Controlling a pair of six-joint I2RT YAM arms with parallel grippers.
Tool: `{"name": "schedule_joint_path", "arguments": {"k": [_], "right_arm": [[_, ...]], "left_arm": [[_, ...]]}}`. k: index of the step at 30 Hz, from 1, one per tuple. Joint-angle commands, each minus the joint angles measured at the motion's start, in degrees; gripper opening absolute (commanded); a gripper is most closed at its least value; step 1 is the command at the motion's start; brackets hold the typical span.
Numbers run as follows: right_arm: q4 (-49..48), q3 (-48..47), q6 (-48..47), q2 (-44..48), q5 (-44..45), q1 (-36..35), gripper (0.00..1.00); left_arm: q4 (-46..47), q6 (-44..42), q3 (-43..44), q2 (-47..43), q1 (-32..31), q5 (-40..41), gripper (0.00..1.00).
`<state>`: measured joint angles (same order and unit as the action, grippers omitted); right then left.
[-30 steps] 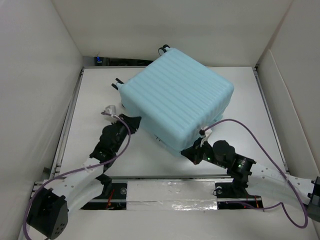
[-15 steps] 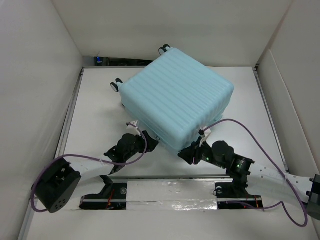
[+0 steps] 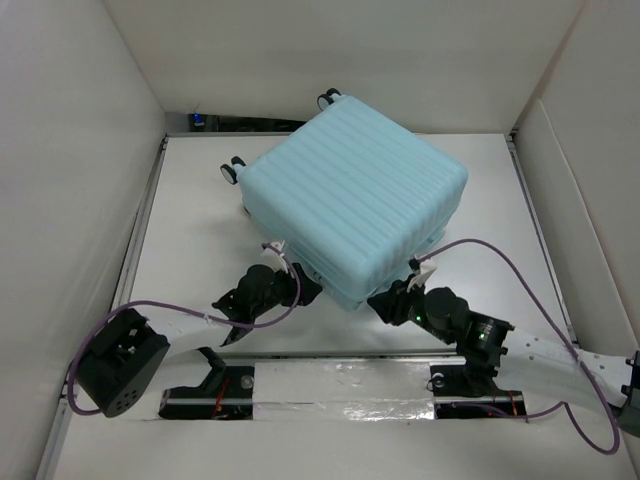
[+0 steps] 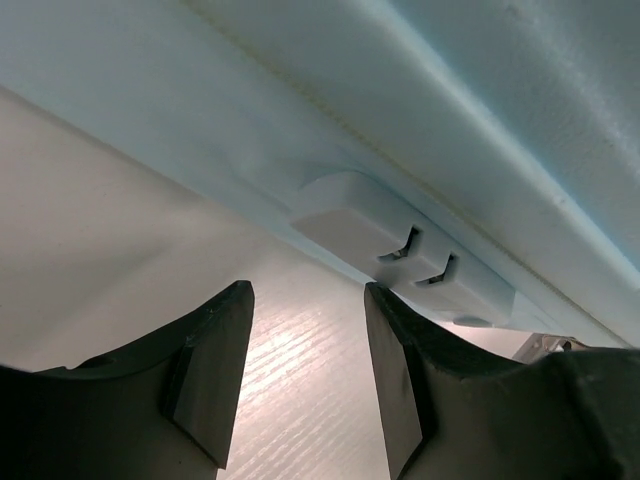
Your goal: Pack the luggage
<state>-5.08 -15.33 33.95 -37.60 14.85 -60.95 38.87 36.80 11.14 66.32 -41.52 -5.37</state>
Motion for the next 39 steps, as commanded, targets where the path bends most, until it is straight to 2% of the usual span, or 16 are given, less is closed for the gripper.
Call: {"name": "schedule_joint_path", "arguments": {"k": [1, 4, 6, 7, 9, 11, 12, 15, 16, 19, 22, 25, 29, 34, 39], "right_arm": [[8.04, -6.01, 0.23, 0.25, 11.82, -0.66, 0.37], [10.53, -7.34, 0.33, 1.65, 16.43, 0.47, 0.43], [10.36, -7.52, -1.60, 2.10, 14.43, 2.93, 0.43], [9.92, -7.69, -2.48, 2.18, 10.33, 5.20, 0.35], [8.35, -7.87, -4.85, 2.71, 5.91, 5.75, 0.26], [6.23, -6.65, -5.39, 3.94, 1.25, 5.75, 0.07], [5.70, -5.86, -4.69, 4.46, 0.45, 5.23, 0.02], [5.96, -2.69, -3.46, 7.10, 2.01, 1.89, 0.08], [6.57, -2.08, -3.28, 7.80, 3.24, 1.36, 0.19], [10.69, -1.81, -2.23, 10.62, 5.35, 0.83, 0.38], [12.21, -1.37, -1.00, 12.38, 8.51, 0.83, 0.47], [11.23, -0.93, -0.03, 11.86, 11.33, 0.83, 0.49], [12.29, -2.94, 0.32, 8.08, 19.59, 2.58, 0.50], [14.13, -4.97, 1.29, 3.07, 18.55, 6.54, 0.48], [9.33, -2.52, -1.24, 5.08, 18.90, 7.07, 0.48]], "left_arm": [[10.77, -0.68, 5.91, 1.26, -0.14, -3.33, 0.46], [13.32, 0.47, 7.32, 4.07, -0.66, -5.88, 0.46], [13.51, 0.47, 9.59, 6.69, -1.81, -5.28, 0.46], [13.51, 0.38, 10.48, 7.67, -2.51, -4.92, 0.46], [13.42, 0.03, 13.80, 10.91, -4.44, -4.48, 0.46], [13.60, 0.12, 15.75, 12.85, -4.98, -4.13, 0.46], [13.95, 0.73, 17.41, 14.69, -5.59, -4.39, 0.46], [14.74, 1.17, 21.01, 18.12, -6.11, -4.74, 0.46], [14.57, 1.09, 21.73, 18.83, -6.12, -4.74, 0.46], [14.13, 1.08, 23.32, 20.60, -6.12, -3.95, 0.46], [12.99, 0.56, 23.06, 20.07, -6.12, -2.90, 0.46], [11.93, 0.21, 21.74, 18.93, -6.12, -2.11, 0.46], [10.00, -0.32, 20.07, 17.26, -6.12, -0.79, 0.47], [7.63, -1.02, 19.45, 15.77, -6.12, 0.27, 0.49], [6.83, -1.55, 19.19, 15.32, -5.50, 0.01, 0.50]]}}
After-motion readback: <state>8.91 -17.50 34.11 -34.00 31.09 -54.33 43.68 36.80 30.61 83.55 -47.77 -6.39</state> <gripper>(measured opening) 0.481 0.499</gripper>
